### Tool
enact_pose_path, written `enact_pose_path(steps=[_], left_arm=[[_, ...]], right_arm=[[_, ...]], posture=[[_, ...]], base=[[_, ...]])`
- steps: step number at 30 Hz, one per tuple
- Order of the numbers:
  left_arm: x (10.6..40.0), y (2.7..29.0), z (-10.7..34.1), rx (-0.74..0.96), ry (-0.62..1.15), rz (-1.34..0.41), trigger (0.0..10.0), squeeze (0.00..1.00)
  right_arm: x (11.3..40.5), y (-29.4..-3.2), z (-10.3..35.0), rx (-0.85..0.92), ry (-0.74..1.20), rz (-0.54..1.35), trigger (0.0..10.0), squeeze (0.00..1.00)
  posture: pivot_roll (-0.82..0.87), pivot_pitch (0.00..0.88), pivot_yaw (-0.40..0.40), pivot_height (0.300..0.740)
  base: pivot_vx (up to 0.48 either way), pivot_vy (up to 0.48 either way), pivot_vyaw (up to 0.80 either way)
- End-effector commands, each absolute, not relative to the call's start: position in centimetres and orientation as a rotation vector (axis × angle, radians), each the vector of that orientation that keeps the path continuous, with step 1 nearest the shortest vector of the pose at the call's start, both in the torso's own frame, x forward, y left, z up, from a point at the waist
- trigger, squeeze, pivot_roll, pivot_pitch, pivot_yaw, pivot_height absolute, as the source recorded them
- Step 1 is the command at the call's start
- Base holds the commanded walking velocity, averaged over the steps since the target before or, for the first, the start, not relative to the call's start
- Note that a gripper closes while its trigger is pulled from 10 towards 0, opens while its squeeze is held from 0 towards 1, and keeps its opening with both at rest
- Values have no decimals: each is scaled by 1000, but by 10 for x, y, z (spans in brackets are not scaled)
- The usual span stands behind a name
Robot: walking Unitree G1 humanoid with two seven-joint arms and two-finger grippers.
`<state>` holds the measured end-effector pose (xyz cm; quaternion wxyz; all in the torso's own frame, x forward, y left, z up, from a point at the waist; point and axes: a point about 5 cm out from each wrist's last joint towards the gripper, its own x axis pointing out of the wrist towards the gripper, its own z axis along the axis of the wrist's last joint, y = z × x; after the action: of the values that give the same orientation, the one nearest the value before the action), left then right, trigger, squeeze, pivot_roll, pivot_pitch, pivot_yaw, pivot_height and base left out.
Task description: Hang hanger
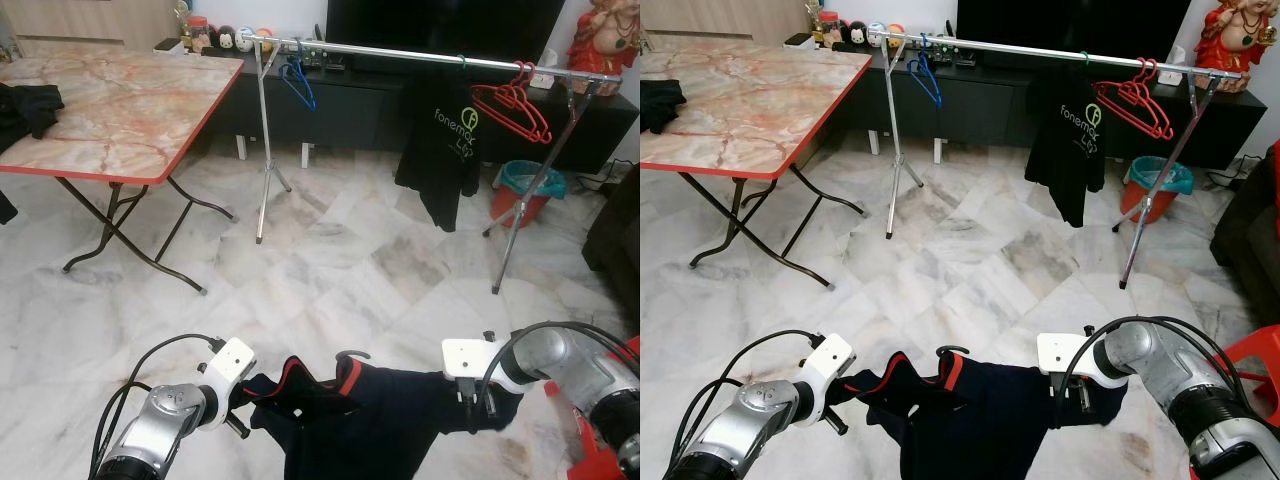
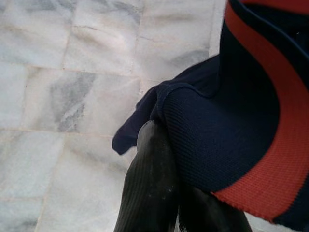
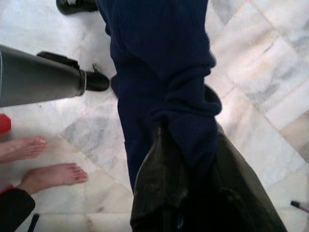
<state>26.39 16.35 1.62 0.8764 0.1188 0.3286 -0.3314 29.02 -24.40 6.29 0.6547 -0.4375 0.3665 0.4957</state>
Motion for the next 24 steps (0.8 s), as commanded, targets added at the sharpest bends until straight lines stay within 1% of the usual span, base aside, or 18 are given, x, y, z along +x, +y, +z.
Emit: enact_pose_path(steps=[1, 3, 6, 8, 9, 10, 12, 14, 15, 17, 18, 21, 24], left_arm=[[270, 160, 25, 242, 649, -698, 10000, 0], [270, 160, 26, 237, 648, -704, 10000, 0], [270, 159, 27, 234, 648, -710, 10000, 0], [270, 159, 27, 234, 647, -711, 10000, 0], [271, 159, 27, 231, 643, -707, 10000, 0], [272, 159, 28, 230, 633, -697, 10000, 0], [274, 158, 29, 231, 626, -686, 10000, 0], [279, 158, 33, 219, 596, -656, 10000, 0], [279, 158, 33, 219, 596, -656, 10000, 0], [284, 158, 37, 202, 571, -633, 10000, 0], [285, 158, 38, 203, 564, -630, 10000, 0], [288, 153, 45, 166, 530, -661, 10000, 0], [284, 148, 47, 186, 527, -733, 10000, 0]], right_arm=[[293, -245, 62, -1003, 825, 1070, 10000, 0], [299, -242, 61, -999, 787, 1002, 10000, 0], [306, -236, 62, -947, 734, 925, 10000, 0], [309, -230, 62, -884, 701, 891, 10000, 0], [312, -222, 61, -799, 668, 858, 10000, 0], [311, -216, 58, -758, 653, 843, 10000, 0], [310, -211, 54, -734, 648, 846, 10000, 0], [306, -198, 44, -641, 629, 811, 10000, 0], [306, -198, 44, -641, 629, 811, 10000, 0], [306, -190, 38, -541, 618, 770, 10000, 0], [306, -188, 37, -521, 618, 757, 10000, 0], [305, -178, 31, -495, 606, 729, 10000, 0], [306, -172, 26, -464, 589, 668, 10000, 0]], posture=[[-5, 0, -44, 740], [-3, 0, -42, 740], [-2, 0, -41, 740], [-3, 0, -41, 740], [-4, 0, -41, 740], [-5, 0, -40, 740], [-1, 0, -39, 740], [-3, 0, -36, 740], [-3, 0, -36, 740], [-4, 0, -32, 740], [-4, 0, -32, 740], [-1, 0, -31, 740], [3, 0, -31, 740]], base=[[0, 0, 0], [0, 0, 0], [0, 0, 0], [0, 0, 0], [0, 0, 0], [0, 0, 0], [0, 0, 0], [0, 0, 0], [0, 0, 0], [0, 0, 0], [0, 0, 0], [0, 0, 0], [0, 0, 0]])
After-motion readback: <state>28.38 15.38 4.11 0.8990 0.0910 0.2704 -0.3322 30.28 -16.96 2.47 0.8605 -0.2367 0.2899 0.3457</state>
